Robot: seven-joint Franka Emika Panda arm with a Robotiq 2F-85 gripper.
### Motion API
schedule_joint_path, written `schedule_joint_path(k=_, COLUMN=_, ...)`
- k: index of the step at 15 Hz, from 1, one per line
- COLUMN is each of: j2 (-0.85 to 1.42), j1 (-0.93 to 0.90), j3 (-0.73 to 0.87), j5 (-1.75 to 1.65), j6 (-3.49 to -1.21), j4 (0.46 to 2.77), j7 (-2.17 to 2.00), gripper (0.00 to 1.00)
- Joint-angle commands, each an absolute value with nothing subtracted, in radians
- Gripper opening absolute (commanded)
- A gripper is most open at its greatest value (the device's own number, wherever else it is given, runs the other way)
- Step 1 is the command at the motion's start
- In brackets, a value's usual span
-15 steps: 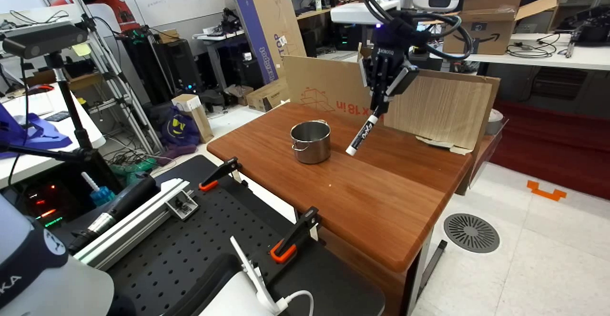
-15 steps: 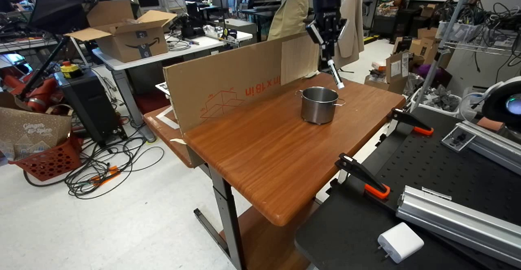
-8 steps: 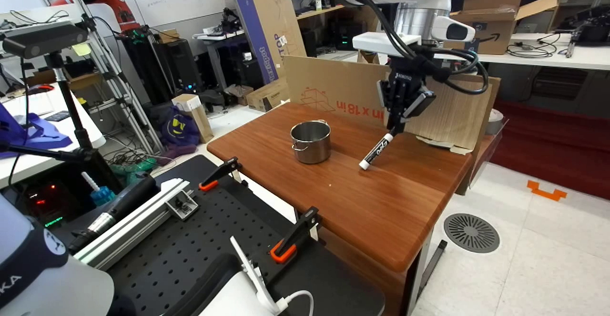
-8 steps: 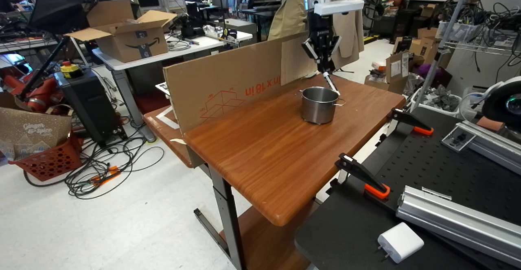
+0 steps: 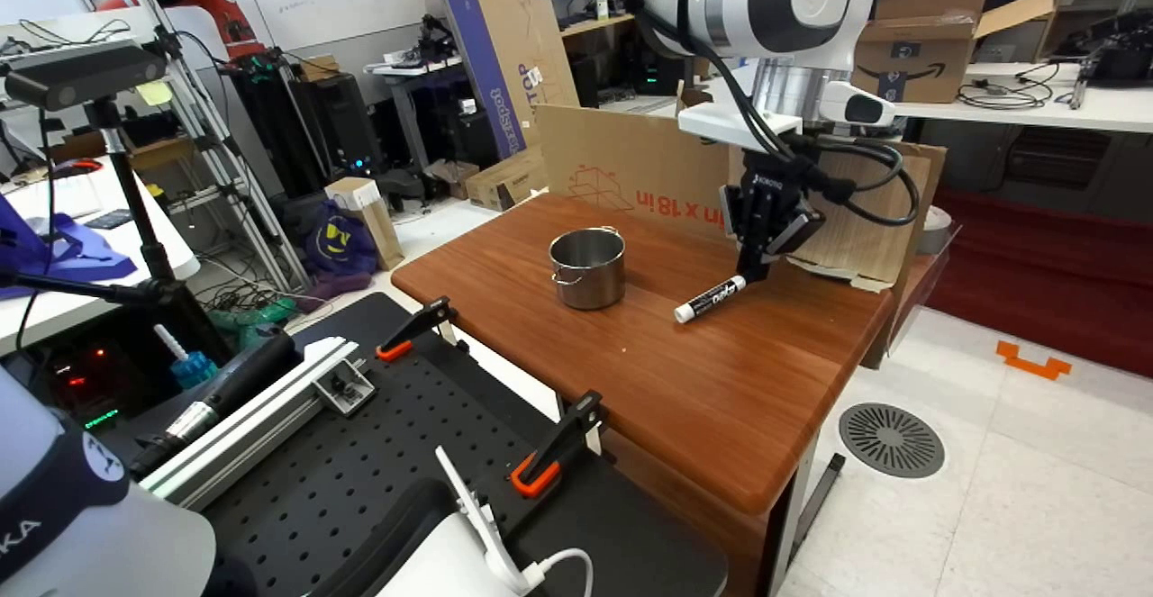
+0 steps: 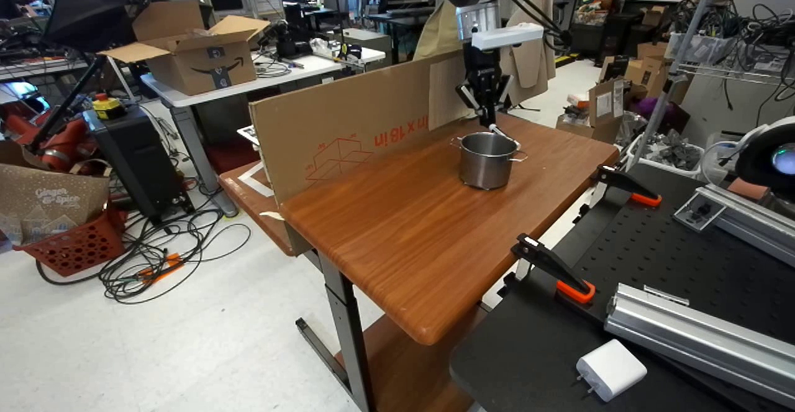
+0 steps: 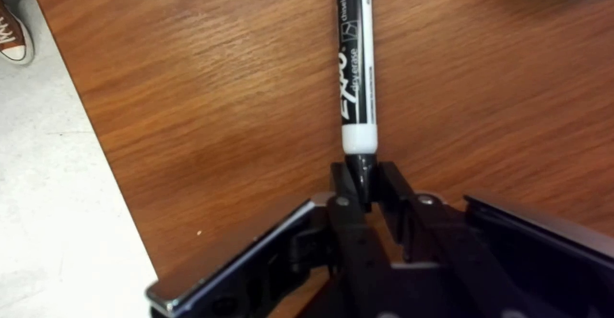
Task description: Take the marker out of the pot and put it on the table
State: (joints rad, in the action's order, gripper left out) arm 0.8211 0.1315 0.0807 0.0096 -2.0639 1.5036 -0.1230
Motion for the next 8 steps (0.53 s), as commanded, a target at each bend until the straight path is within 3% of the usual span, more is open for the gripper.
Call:
schedule_joint_path(k=1, j2=0.860, j1=0.127, j3=0.084, j5=0.021, j6=-2.043, j4=1.457, j7=-0.120, gripper=0.05)
schedule_joint_path(k=6, j2=0.879, j1=0.120, j3=0.084, j5=0.020, j6=-2.039, j4=1.445, j7=-0.125, gripper=0.05)
schedule_joint_path(k=7, j2=0.877, j1=0.120, j3=0.083, j5=0.021, j6=-2.037, j4=1.446, j7=-0.124, gripper=0.44)
schedule_joint_path(k=8, j2=0.875, j1=0.120, j3=0.081, j5=0.023, j6=-2.039, j4=1.448, j7=-0.122, gripper=0.46)
